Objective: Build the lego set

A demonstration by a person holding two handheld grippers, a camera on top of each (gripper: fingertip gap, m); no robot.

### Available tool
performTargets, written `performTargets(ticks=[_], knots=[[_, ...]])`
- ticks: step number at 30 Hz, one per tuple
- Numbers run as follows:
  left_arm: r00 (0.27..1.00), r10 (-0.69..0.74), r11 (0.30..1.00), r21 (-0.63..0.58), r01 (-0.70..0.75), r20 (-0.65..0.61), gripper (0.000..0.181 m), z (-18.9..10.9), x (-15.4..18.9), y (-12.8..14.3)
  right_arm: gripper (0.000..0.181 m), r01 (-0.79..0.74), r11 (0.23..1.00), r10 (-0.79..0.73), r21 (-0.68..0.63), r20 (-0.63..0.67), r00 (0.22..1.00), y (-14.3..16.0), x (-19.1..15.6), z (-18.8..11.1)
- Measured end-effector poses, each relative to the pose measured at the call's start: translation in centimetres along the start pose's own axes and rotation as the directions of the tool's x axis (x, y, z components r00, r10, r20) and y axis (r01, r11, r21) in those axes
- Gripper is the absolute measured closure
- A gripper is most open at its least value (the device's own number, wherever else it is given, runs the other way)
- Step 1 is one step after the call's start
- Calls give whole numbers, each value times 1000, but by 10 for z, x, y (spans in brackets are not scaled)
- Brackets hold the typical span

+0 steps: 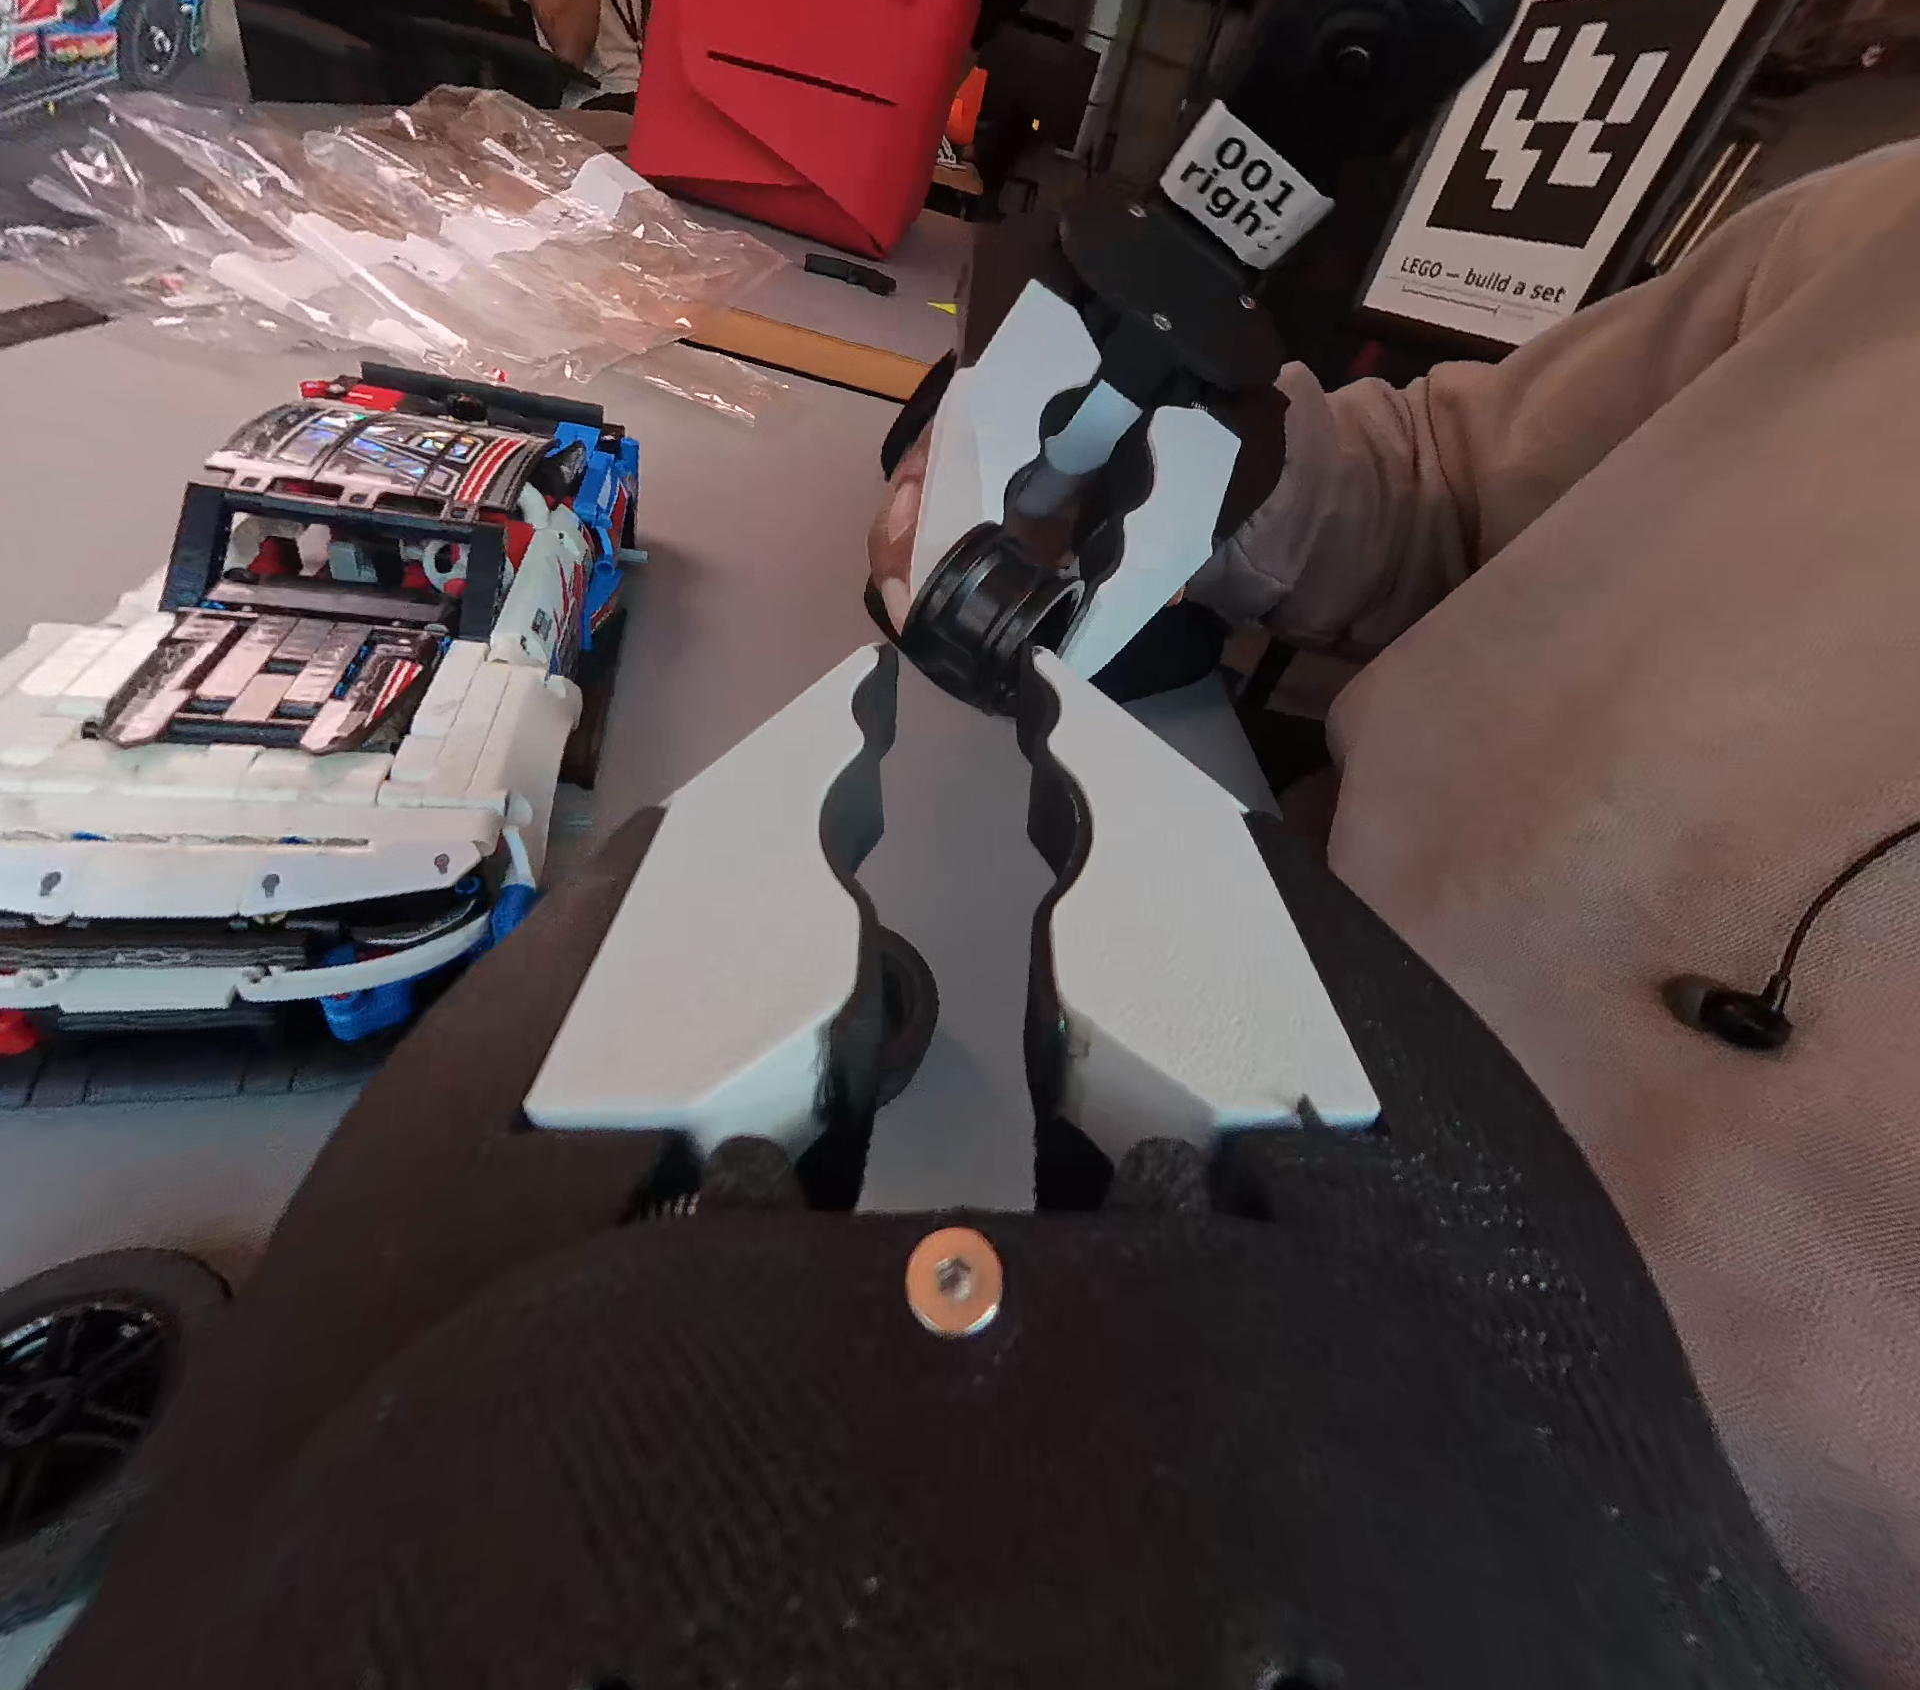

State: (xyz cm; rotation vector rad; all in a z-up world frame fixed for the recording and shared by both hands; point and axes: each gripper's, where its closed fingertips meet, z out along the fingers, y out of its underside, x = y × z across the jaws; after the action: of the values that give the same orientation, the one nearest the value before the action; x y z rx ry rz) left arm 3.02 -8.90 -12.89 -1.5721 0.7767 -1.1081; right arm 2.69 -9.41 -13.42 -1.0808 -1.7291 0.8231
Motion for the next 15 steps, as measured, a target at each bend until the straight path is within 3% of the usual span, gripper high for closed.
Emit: performTargets(ticks=[3, 5, 8, 10, 12, 15], knots=[[989, -147, 989, 21, 147, -18, 141, -4, -7, -1, 162, 187, 980, -193, -68, -105, 975, 5, 10, -1], [963, -263, 964, 22, 265, -66, 130, -5, -7, -1, 162, 351, 927, -370, -133, -158, 916, 6, 12, 1], [924, -363, 931, -11, 365, -121, 132, 0, -2, 4, 162, 581, 776, -628, -245, -215, 748, 5, 16, 8], [925, -360, 933, -34, 358, -124, 151, 0, -2, 8, 162, 663, 694, -719, -280, -228, 657, 5, 17, 12], [955, -278, 960, -43, 275, -102, 151, -2, -3, 11, 160, 654, 714, -700, -249, -229, 677, 5, 15, 14], [1000, -28, 997, -76, 27, -8, 151, -5, -9, 18, 144, 404, 901, -419, -161, -78, 904, 8, 4, 14]])
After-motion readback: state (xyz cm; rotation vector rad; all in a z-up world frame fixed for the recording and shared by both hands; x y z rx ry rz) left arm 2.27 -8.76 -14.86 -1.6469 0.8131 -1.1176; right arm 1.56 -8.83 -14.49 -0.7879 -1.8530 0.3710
